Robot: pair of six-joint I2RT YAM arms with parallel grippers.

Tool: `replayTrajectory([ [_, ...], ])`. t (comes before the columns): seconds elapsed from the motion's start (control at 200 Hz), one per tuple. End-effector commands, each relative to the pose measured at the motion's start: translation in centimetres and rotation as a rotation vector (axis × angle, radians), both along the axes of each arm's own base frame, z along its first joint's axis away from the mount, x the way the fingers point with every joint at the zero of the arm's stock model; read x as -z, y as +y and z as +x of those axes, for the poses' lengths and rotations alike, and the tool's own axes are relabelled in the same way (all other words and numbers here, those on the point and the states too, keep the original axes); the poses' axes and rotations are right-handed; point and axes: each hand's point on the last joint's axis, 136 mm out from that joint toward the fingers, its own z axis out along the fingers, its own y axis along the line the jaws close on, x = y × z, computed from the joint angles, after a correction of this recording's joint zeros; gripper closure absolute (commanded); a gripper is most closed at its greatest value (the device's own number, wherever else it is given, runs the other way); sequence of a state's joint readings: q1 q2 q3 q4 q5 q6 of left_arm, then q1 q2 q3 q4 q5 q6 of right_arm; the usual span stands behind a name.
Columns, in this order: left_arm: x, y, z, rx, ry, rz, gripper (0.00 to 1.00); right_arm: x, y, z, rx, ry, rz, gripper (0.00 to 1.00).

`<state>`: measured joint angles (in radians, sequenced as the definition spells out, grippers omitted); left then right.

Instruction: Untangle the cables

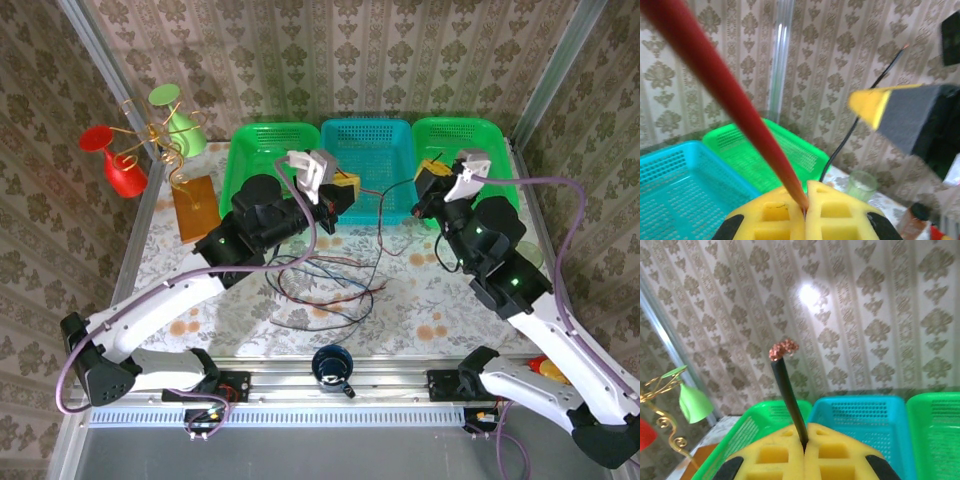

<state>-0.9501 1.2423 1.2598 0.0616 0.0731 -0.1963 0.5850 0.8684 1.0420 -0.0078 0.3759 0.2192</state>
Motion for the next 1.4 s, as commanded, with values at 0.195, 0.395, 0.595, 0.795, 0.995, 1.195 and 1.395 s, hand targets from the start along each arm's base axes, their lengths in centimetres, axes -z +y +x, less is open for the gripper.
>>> replayTrajectory([
  [0.195,-2.8,7.8,3.1,-0.434,-0.163,0.060,1.00,-4.1,-5.7,-2.0,0.259,-0.127,-0.057,1.00],
  [0.395,-3.2,15.3,3.0,-0.731,-0.248,-0.019,1.00,-4.4,-9.4,-3.3,0.441,-0.157,0.000,1.00],
  [0.595,-2.7,24.2,1.3,-1.078,-0.232,-0.195,1.00,-3.6,-12.8,-4.0,0.655,-0.102,-0.012,1.00],
  [0.795,-1.4,26.8,0.2,-1.174,-0.238,-0.258,1.00,-2.6,-14.2,-4.4,0.733,-0.079,0.008,1.00],
  [0.995,-1.1,24.8,0.9,-1.097,-0.246,-0.241,1.00,-1.9,-13.3,-3.6,0.654,-0.065,0.016,1.00],
  [1.195,-2.1,22.9,1.5,-1.047,-0.276,-0.186,1.00,-1.7,-12.5,-3.1,0.599,-0.058,0.005,1.00],
  [1.395,-4.9,20.7,2.2,-1.004,-0.351,-0.129,1.00,-1.5,-12.7,-3.4,0.593,-0.059,0.005,1.00],
])
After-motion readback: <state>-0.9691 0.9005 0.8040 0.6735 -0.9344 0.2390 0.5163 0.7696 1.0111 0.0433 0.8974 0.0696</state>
